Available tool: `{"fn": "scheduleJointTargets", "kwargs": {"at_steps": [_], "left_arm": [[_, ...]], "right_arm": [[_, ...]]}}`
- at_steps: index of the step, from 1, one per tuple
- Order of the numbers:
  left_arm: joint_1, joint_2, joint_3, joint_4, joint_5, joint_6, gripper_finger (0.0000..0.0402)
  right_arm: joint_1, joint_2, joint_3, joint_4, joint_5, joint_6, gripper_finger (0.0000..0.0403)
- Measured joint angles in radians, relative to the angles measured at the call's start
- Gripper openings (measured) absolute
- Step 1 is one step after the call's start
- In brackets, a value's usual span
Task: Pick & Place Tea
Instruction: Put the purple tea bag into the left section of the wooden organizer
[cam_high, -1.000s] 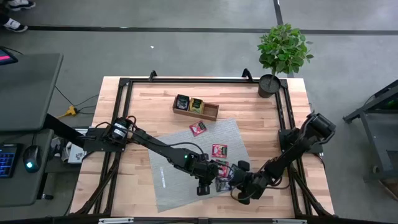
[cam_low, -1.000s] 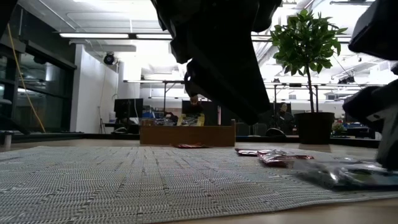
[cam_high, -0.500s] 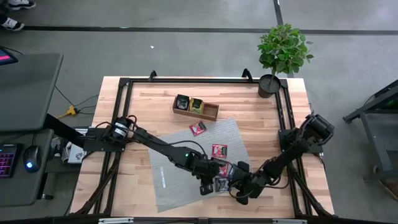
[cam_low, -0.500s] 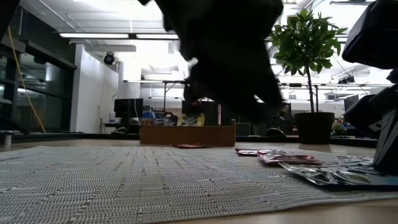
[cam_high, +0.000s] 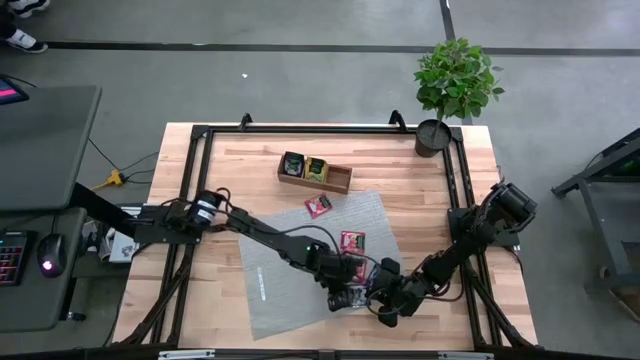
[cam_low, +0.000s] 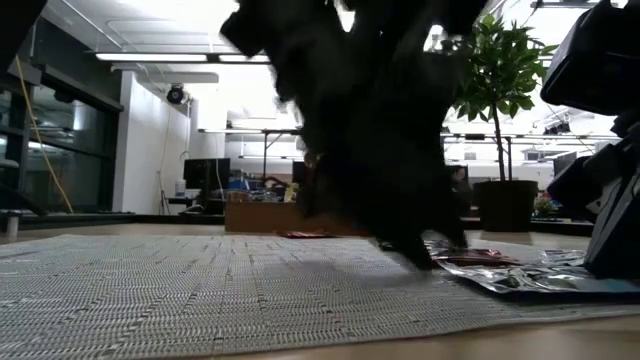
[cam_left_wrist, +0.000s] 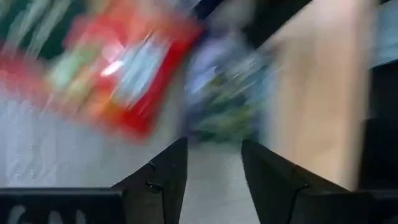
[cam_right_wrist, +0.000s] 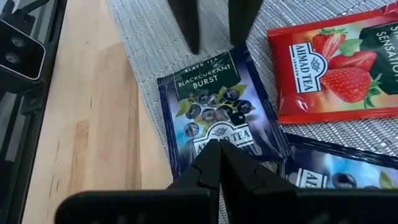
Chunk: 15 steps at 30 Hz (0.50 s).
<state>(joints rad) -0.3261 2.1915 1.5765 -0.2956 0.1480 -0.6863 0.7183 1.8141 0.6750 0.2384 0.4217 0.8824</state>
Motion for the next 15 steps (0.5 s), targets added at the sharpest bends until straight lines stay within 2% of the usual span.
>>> {"fn": "scheduleJointTargets", "kwargs": {"at_steps": [10, 15], "left_arm": [[-0.001, 0.001, 0.0, -0.029, -0.035, 0.0, 0.0149], [-0.001, 0.0, 0.001, -0.052, -0.029, 0.006, 0.015]], "right_arm": [[0.0, 0.002, -0.001, -0.003, 0.055, -0.011, 0.0], [0.015, 0.049, 0.0, 0.049, 0.087, 0.012, 0.0]]}}
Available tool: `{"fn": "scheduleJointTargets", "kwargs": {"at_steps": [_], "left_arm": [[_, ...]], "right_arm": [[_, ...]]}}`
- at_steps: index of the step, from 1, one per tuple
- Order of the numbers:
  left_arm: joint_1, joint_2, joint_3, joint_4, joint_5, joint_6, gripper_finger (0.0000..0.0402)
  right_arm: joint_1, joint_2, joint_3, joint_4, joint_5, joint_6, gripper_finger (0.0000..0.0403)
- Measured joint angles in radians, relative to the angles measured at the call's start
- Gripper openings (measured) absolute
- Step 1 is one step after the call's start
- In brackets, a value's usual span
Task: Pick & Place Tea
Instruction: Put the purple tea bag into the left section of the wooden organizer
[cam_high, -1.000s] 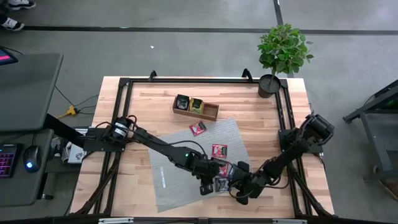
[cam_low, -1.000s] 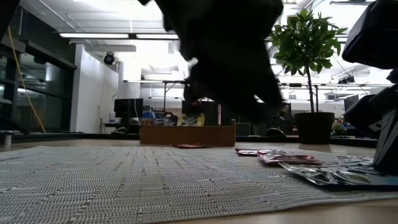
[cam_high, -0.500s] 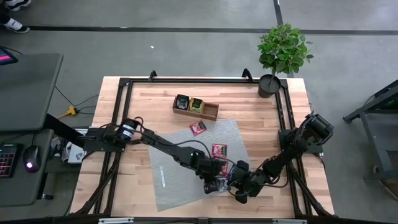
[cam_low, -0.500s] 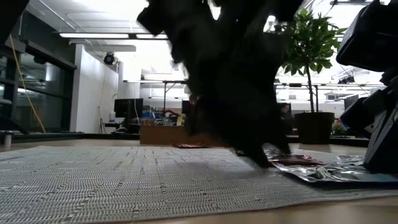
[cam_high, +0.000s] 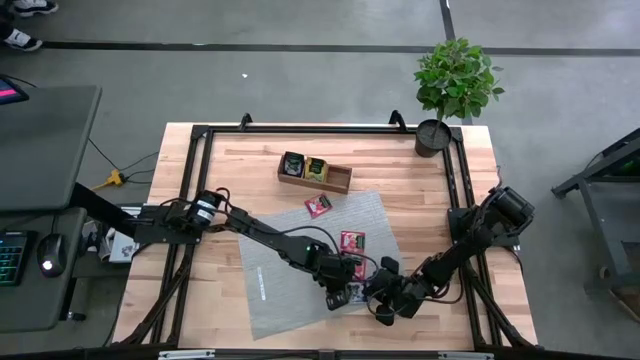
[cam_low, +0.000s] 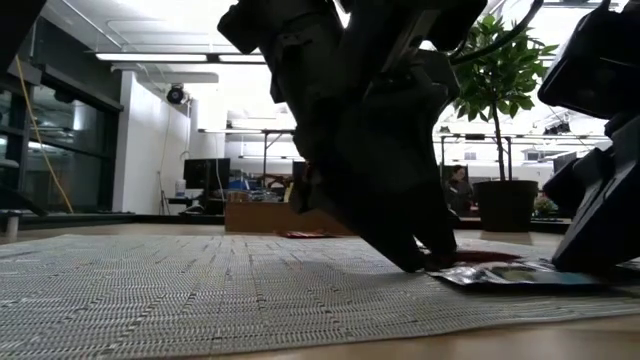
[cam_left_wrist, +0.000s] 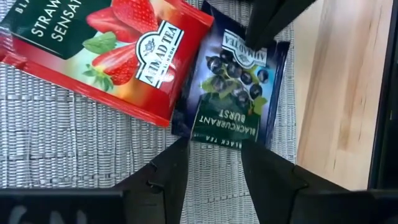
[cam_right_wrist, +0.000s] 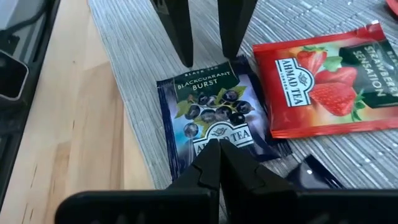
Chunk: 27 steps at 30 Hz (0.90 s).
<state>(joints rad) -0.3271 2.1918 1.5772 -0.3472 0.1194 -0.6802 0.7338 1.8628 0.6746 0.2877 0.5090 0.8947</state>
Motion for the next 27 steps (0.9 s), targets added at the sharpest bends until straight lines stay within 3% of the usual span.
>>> {"fn": "scheduleJointTargets", "kwargs": {"at_steps": [18, 27], "left_arm": [[0.003, -0.002, 0.002, -0.042, -0.011, -0.004, 0.015], [0.003, -0.002, -0.001, -0.013, 0.034, -0.01, 0.015]], "right_arm": [[0.016, 0.034, -0.001, 0.072, 0.039, -0.022, 0.0], [0.005, 0.036, -0.003, 0.086, 0.038, -0.042, 0.0]]}}
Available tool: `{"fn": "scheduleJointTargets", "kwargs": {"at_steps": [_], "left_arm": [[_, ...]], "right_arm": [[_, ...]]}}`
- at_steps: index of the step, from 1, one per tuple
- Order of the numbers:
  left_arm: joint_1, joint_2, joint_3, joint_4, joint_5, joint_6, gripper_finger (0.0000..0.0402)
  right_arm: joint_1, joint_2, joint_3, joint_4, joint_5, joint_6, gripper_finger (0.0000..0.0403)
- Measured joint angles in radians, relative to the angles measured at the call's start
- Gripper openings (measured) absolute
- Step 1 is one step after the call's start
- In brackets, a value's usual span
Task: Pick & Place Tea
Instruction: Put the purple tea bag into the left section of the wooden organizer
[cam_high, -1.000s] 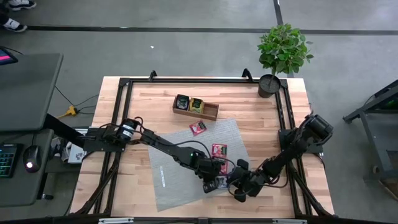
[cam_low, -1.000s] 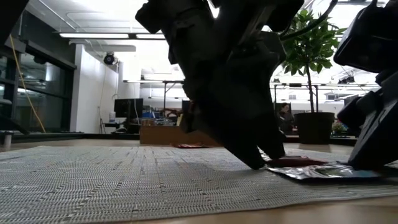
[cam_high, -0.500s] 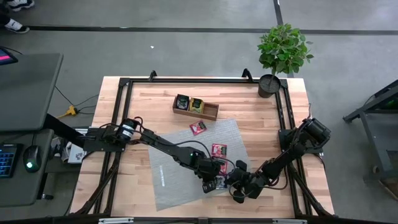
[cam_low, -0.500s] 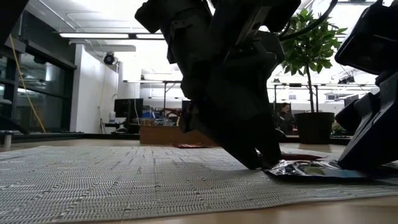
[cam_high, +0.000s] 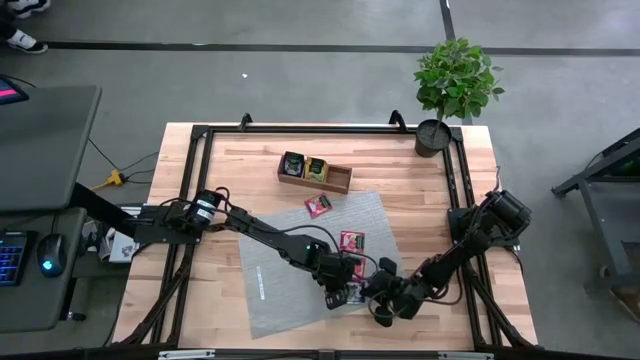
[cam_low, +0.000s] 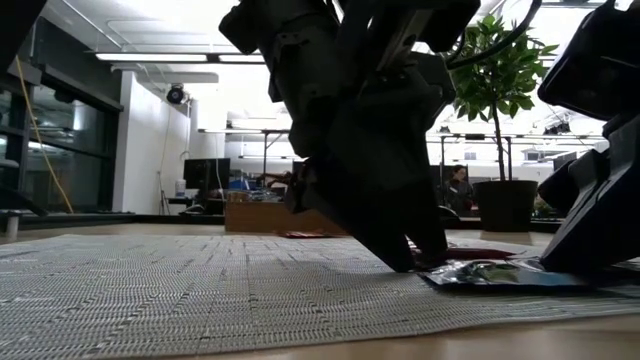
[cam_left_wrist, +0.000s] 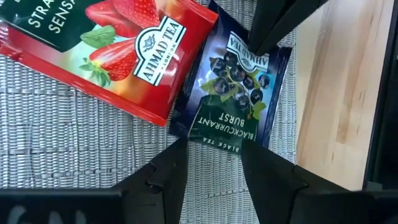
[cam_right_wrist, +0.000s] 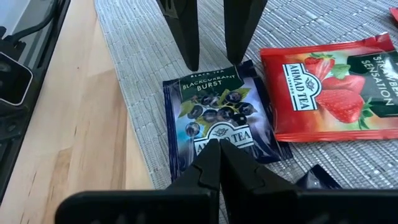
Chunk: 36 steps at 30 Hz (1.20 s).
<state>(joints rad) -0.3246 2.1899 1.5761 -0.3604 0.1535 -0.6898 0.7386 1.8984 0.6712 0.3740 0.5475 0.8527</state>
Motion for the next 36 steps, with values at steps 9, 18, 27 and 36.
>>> {"fn": "scheduleJointTargets", "kwargs": {"at_steps": [9, 18, 27, 36], "left_arm": [[0.004, 0.001, -0.001, 0.009, -0.001, -0.006, 0.015], [0.004, 0.002, -0.001, 0.02, -0.001, -0.005, 0.015], [0.004, 0.002, -0.001, 0.02, -0.002, -0.018, 0.0149], [0.004, 0.004, -0.001, 0.018, -0.005, -0.026, 0.0044]], "right_arm": [[-0.013, 0.002, 0.001, 0.011, -0.004, -0.023, 0.0], [-0.073, 0.006, 0.0, 0.084, -0.046, -0.091, 0.0], [-0.083, 0.005, 0.001, 0.088, -0.06, -0.102, 0.0], [-0.082, 0.005, 0.002, 0.088, -0.06, -0.102, 0.0]]}}
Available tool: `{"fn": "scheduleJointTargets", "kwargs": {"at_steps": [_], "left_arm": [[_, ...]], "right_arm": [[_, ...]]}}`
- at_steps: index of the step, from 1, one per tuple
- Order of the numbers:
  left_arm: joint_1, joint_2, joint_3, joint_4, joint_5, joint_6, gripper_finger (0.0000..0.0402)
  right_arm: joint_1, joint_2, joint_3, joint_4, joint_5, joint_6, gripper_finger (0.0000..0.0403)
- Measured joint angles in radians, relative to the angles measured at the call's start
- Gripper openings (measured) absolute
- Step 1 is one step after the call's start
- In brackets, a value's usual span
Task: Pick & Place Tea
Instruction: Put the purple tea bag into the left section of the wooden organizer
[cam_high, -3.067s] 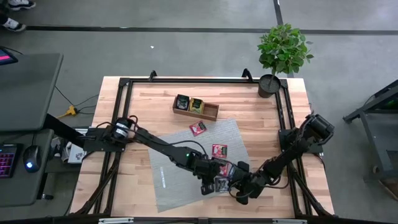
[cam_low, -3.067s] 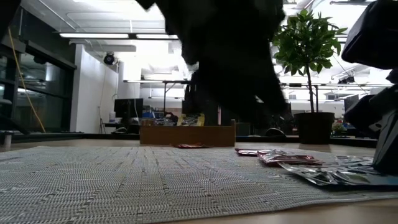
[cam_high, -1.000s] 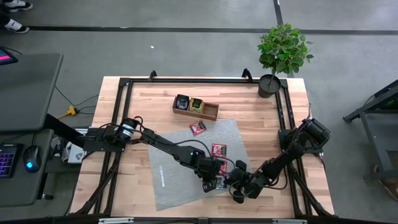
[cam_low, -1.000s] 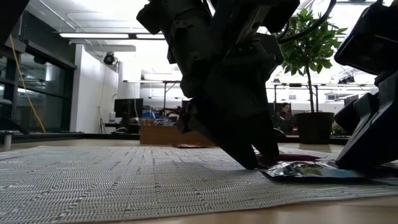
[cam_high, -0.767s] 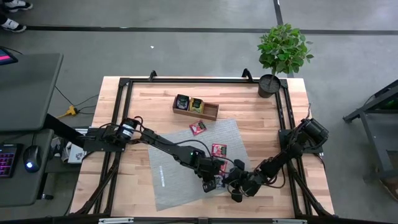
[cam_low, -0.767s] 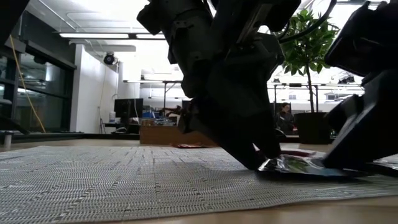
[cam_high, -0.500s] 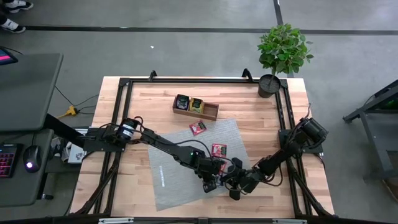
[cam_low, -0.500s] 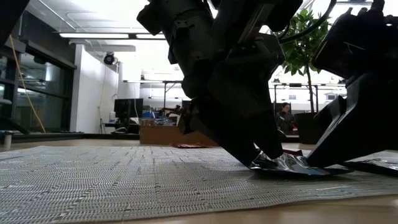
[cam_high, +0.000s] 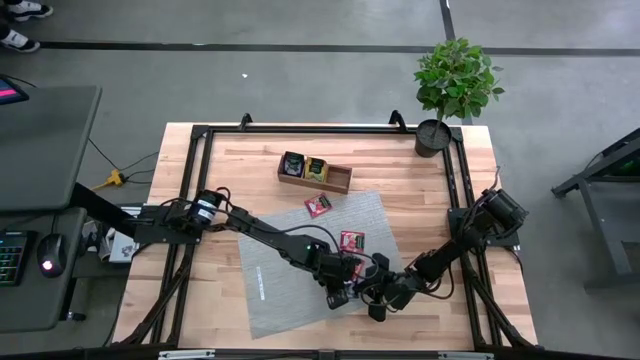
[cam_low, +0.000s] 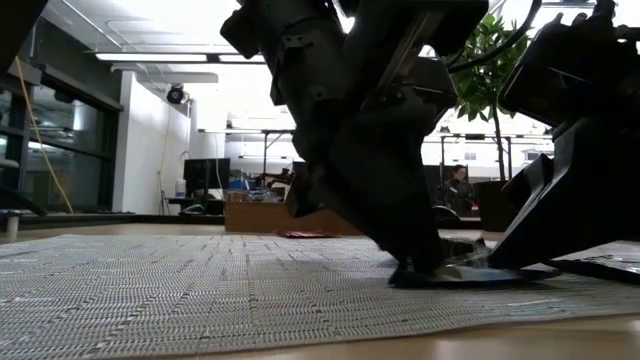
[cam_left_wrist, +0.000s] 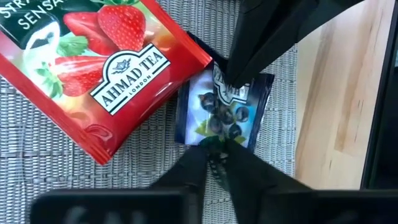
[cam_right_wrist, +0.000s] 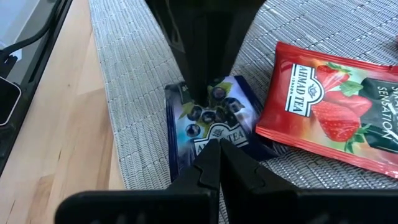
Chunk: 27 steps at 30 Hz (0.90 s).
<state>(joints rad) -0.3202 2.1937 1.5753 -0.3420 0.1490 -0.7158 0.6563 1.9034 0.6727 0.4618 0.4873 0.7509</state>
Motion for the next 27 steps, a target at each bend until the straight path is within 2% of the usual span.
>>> {"fn": "scheduleJointTargets", "kwargs": {"at_steps": [3, 13, 19, 27], "left_arm": [[0.0, 0.0, 0.0, 0.002, 0.001, 0.0, 0.0009], [0.0, 0.0, 0.001, -0.003, 0.002, 0.003, 0.0002], [0.0, -0.006, 0.002, -0.027, 0.011, 0.034, 0.0001], [0.001, -0.082, 0.001, -0.204, 0.028, 0.119, 0.0]], "right_arm": [[0.0, 0.0, 0.0, 0.0, -0.002, 0.0, 0.0], [0.006, -0.022, -0.002, 0.026, -0.02, -0.018, 0.0], [0.005, -0.144, -0.003, -0.041, -0.023, -0.071, 0.0], [-0.009, -0.32, -0.002, -0.246, -0.006, -0.105, 0.0]]}}
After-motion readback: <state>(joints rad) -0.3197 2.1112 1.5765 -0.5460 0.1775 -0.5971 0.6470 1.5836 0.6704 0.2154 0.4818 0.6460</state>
